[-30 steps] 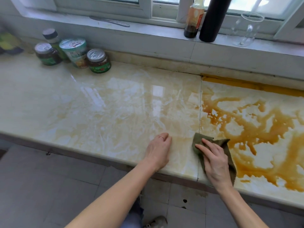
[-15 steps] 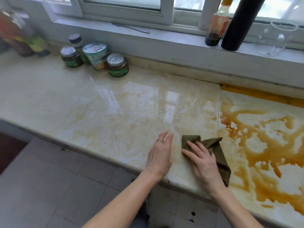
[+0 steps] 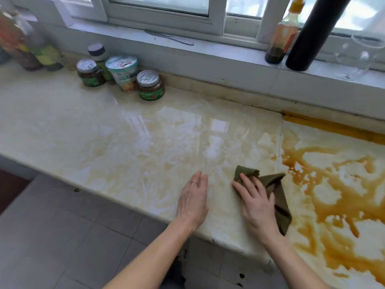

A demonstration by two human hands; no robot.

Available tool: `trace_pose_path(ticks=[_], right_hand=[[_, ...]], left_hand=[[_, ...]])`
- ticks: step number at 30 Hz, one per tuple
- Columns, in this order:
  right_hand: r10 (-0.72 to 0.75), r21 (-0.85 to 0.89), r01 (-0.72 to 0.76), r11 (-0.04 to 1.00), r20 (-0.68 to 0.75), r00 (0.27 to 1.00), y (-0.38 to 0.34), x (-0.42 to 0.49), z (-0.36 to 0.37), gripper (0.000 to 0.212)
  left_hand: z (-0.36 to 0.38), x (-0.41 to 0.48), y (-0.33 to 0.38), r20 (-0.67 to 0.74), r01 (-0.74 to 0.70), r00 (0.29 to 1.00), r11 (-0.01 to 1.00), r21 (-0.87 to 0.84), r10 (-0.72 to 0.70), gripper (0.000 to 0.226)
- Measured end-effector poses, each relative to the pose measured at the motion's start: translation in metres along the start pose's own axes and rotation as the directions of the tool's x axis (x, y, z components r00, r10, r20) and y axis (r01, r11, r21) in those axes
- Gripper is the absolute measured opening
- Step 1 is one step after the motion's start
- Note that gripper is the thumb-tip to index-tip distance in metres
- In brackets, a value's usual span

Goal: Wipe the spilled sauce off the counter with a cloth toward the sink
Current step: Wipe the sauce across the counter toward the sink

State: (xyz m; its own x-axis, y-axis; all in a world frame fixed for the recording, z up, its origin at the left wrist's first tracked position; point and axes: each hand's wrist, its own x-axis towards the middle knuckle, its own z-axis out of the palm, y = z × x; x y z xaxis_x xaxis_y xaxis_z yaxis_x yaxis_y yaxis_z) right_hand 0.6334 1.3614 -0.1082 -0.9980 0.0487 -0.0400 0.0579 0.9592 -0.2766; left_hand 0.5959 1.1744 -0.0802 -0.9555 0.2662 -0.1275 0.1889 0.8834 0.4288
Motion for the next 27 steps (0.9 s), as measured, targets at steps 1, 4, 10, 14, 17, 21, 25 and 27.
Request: trace_pose_path(ticks=[1,4,10,14,17,21,25,27], right_hand=[[-0.073,-0.037,0.074,0.997,0.026,0.997,-0.003,-0.007,0.004,0.057],[-0.093,-0.064,0.099,0.993,0.098,0.991,0.007,0.007,0.002,0.061],[0.23,0.042,-0.234,0.971,0.086,0.969,0.022,0.033,-0.03,0.053],[-0.053,0.029,0.051,0.998,0.061,0.997,-0.019,0.014,-0.008,0.054],[-0.179,0.004,0.18,0.984,0.135,0.974,-0.021,0.034,0.003,0.055],[0.077,0.008,-0.078,0.997,0.107,0.991,0.022,0.079,-0.019,0.05],[0.267,0.081,-0.267,0.96,0.009,0.964,0.056,0.071,-0.029,0.051],[0.285,0.201,-0.259,0.945,-0.109,0.952,0.05,0.053,-0.029,0.056]], left_hand=[[0.003,0.001,0.001,-0.004,-0.008,1.0,1.0,0.002,0.008,0.067],[0.006,0.0,0.005,-0.005,-0.035,0.999,0.999,0.031,0.035,0.067],[-0.002,0.002,0.005,-0.015,-0.068,0.998,0.997,0.025,0.069,0.067],[0.002,0.004,0.004,-0.07,-0.082,0.994,0.996,-0.018,0.08,0.065],[0.006,0.006,0.003,-0.072,-0.113,0.991,0.993,-0.033,0.11,0.064],[0.004,0.011,-0.001,-0.07,-0.121,0.99,0.993,-0.013,0.12,0.065],[0.003,0.015,0.001,-0.04,-0.124,0.992,0.992,-0.017,0.124,0.068],[0.007,0.016,0.008,-0.027,-0.143,0.99,0.989,-0.024,0.142,0.068]])
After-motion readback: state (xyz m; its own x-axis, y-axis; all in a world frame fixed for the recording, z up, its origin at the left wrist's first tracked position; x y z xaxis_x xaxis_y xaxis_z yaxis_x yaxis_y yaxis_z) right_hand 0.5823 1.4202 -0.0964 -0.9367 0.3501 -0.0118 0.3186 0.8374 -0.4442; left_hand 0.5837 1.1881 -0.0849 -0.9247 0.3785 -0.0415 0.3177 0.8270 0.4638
